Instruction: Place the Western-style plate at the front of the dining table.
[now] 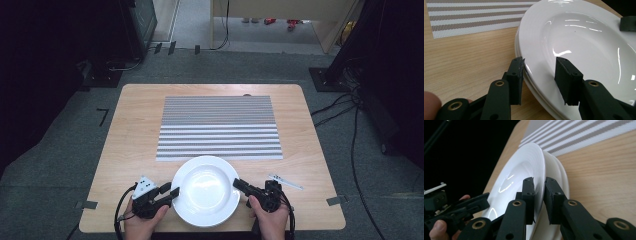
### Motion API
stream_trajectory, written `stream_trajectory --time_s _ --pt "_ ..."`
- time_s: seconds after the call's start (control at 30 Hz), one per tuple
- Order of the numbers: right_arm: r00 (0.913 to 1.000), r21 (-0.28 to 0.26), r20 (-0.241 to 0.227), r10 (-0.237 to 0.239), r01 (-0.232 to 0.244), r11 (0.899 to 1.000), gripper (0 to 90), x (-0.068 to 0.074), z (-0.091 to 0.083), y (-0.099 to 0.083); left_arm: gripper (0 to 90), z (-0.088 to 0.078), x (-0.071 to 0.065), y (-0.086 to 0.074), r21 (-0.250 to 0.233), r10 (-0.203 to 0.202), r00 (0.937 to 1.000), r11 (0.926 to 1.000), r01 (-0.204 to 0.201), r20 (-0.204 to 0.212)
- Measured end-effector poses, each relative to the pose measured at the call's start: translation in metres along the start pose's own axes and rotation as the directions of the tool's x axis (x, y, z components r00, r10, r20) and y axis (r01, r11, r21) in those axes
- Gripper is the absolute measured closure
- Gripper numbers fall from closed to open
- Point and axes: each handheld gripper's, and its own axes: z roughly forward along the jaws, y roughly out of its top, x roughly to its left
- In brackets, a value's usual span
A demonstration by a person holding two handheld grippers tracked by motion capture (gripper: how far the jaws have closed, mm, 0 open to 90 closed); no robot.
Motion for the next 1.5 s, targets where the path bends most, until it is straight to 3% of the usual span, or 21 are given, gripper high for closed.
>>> stream_trajectory --time_s 0.3,0.4,0.6,0.73,0.9,1.1,1.5 --pt "0.9946 -0.05 -0.076 -0.071 0.067 0.996 81.9 -0.001 0.003 0.0 57.4 0.0 0.008 0.0 -0.01 -0.065 0.9965 0.9978 0.066 0.053" --pt "0.9905 -0.063 -0.1 -0.094 0.088 0.994 82.1 0.001 0.005 0.0 56.7 0.0 0.006 0.0 -0.011 -0.059 0.9972 0.9981 0.06 0.046" --pt "0.9873 -0.078 -0.102 -0.122 0.114 0.99 81.8 0.002 0.007 0.001 57.4 0.0 0.008 0.0 -0.016 -0.076 0.9958 0.9969 0.077 0.051" --pt "0.9869 -0.088 -0.091 -0.133 0.125 0.988 81.4 0.002 0.009 -0.001 61.2 -0.001 0.013 -0.002 -0.036 -0.123 0.9886 0.9913 0.127 0.087" --pt "0.9875 -0.098 -0.078 -0.137 0.129 0.987 80.8 0.001 0.012 -0.003 63.2 -0.002 0.015 -0.002 -0.049 -0.139 0.9849 0.9883 0.144 0.104" --pt "0.9887 -0.102 -0.06 -0.137 0.131 0.986 79.7 0.0 0.014 -0.005 66.4 -0.006 0.015 -0.001 -0.086 -0.143 0.9833 0.9845 0.153 0.113" --pt "0.9908 -0.117 -0.052 -0.125 0.118 0.986 79.6 0.002 0.017 -0.002 69.1 -0.007 0.014 0.002 -0.108 -0.16 0.9811 0.9793 0.171 0.109"
